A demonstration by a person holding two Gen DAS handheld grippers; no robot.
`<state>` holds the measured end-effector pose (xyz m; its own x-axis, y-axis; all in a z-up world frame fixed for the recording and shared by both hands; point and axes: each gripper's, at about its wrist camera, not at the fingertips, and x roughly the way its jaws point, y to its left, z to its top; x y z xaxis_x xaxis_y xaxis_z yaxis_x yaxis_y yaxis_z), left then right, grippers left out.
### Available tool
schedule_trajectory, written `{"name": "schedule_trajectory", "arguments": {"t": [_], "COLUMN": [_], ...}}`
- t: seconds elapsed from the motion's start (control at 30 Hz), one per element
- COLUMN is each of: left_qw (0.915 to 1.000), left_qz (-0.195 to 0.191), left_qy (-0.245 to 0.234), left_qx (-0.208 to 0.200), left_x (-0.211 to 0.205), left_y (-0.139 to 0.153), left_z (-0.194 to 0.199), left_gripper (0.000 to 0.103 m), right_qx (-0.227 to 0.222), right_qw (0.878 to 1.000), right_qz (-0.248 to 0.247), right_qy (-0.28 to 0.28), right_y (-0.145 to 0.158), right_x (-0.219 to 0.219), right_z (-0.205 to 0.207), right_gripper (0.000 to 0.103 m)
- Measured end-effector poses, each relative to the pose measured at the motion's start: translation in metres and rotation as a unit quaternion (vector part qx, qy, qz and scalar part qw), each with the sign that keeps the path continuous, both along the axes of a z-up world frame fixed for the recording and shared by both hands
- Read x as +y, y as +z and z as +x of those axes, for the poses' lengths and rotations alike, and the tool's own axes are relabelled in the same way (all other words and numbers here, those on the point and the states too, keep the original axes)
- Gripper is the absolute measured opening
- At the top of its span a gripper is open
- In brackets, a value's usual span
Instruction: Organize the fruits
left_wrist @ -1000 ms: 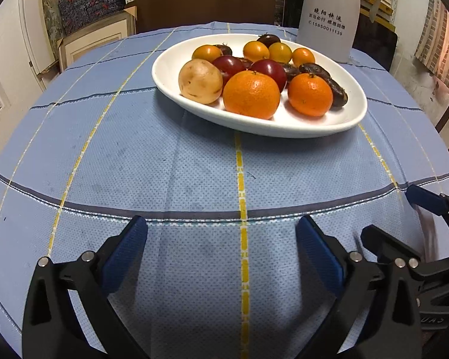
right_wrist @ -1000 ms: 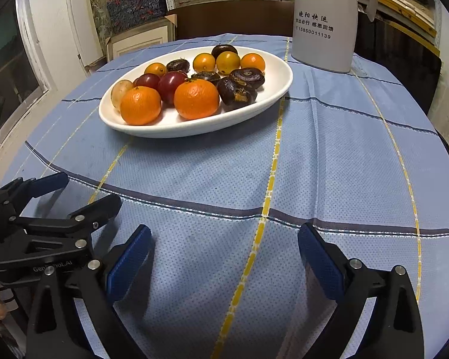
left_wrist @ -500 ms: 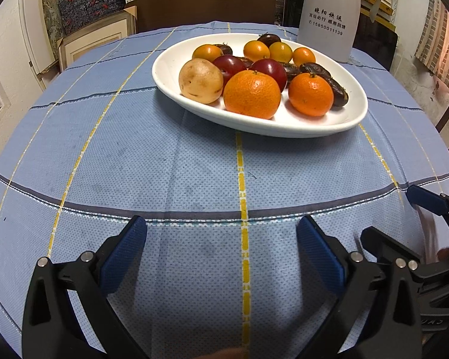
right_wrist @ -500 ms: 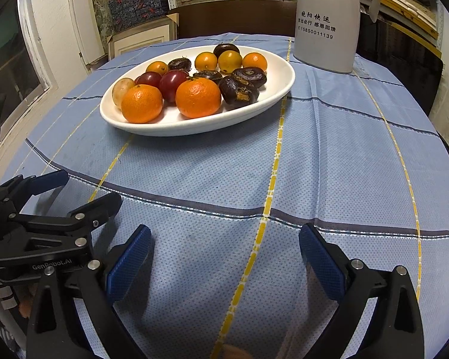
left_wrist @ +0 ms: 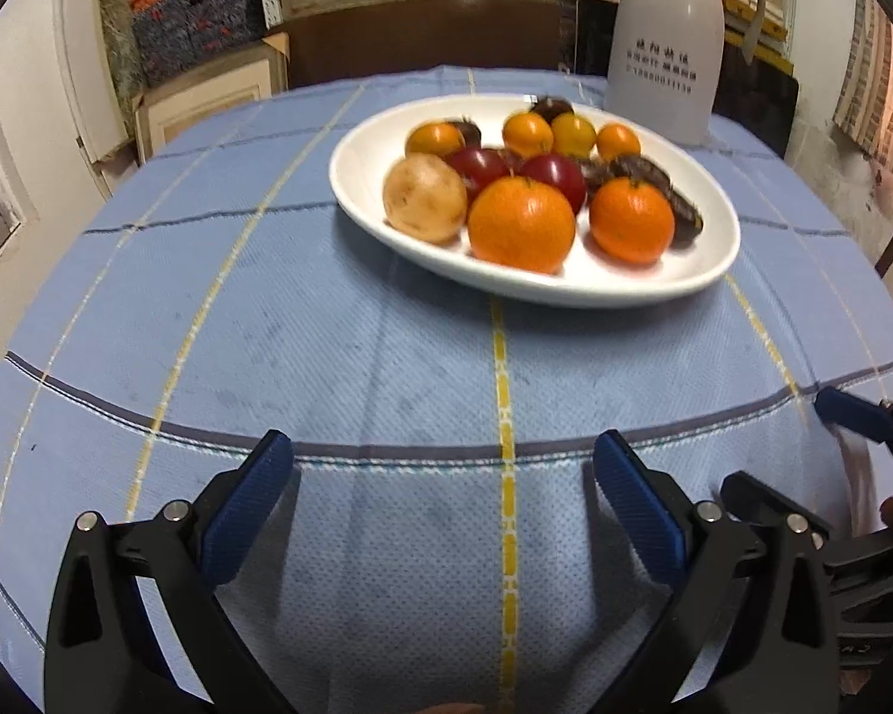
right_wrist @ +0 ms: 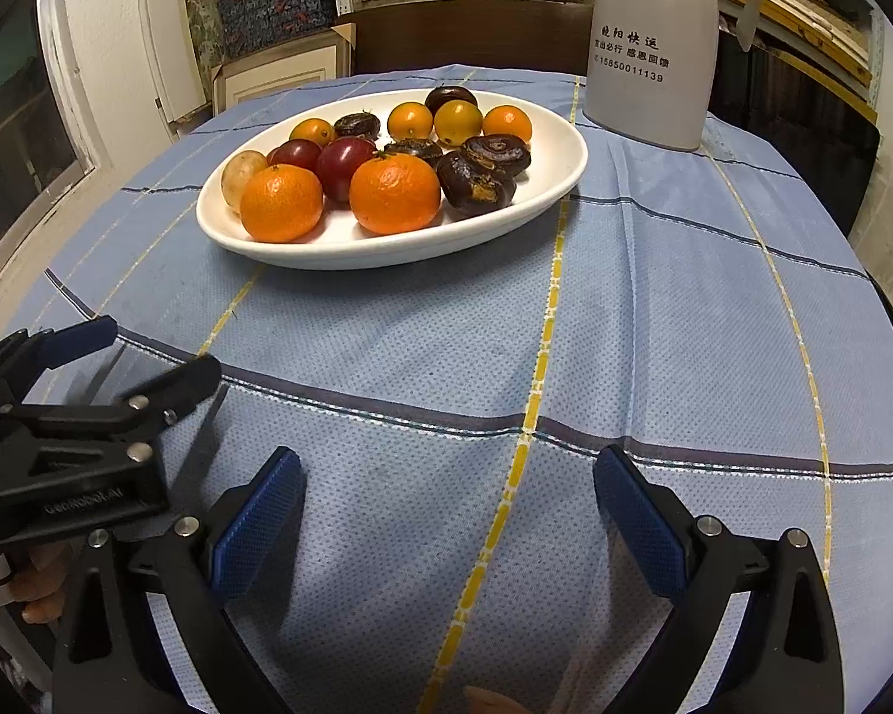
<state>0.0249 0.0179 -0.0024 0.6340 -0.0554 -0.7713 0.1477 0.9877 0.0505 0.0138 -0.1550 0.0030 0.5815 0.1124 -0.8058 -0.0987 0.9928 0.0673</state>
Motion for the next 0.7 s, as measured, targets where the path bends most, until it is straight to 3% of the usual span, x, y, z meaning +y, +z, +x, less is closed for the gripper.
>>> {"name": "schedule_trajectory", "arguments": {"t": [0.33,0.7], "left_qw": [0.9994,0.9992], "left_qz": [-0.010,0.002], "left_qy": [0.006,-0.005], "left_qx": [-0.031,-0.039], "left_x": [0.006,-0.001], "left_y": [0.011,0.014], "left_z": [-0.009,-0.010], "left_gripper": [0.099,0.099], "right_qx": [-0.002,-0.002], "right_qw": [1.000,1.000], "right_qz": [0.006,0.005], "right_qy": [-0.002,-0.003], "right_y": [0.000,0.000], "right_x": [-0.003,-0.003], "right_z": [0.002,0.002], "right_gripper": [0.100,0.100]}}
